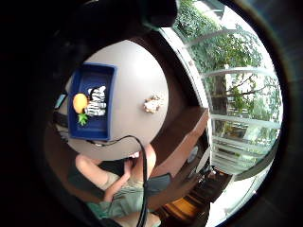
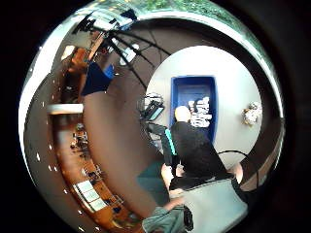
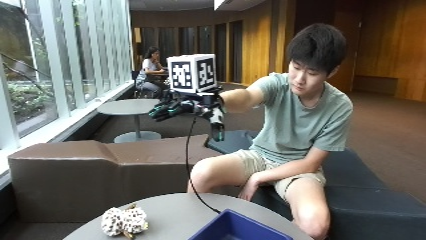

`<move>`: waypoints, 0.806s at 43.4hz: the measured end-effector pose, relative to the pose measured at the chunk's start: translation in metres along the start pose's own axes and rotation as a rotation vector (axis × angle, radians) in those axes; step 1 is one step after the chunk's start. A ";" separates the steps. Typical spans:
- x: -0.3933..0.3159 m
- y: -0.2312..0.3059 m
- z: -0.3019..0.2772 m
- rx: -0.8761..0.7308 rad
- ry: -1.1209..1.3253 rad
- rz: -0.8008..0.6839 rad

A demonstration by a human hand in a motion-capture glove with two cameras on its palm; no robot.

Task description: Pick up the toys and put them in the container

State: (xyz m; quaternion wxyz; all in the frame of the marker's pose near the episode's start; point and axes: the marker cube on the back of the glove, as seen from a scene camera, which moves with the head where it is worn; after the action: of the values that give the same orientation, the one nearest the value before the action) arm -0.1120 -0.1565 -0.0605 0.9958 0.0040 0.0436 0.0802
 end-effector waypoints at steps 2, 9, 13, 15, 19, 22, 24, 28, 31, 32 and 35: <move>0.024 -0.002 0.002 -0.006 0.003 0.027; 0.108 -0.012 0.028 -0.024 0.071 0.113; 0.151 -0.030 0.059 -0.068 0.070 0.144; 0.171 -0.037 0.077 -0.091 0.059 0.159; 0.206 -0.051 0.118 -0.146 0.051 0.199; 0.230 -0.058 0.151 -0.188 0.046 0.243; 0.247 -0.063 0.181 -0.209 0.031 0.285; 0.290 -0.069 0.257 -0.232 0.045 0.415; 0.307 -0.072 0.303 -0.297 0.080 0.477; 0.310 -0.072 0.317 -0.331 0.072 0.495; 0.315 -0.071 0.352 -0.411 0.012 0.550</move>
State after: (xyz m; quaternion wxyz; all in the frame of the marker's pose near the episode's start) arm 0.2397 -0.1760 0.2622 0.9165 -0.1858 0.0295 0.3530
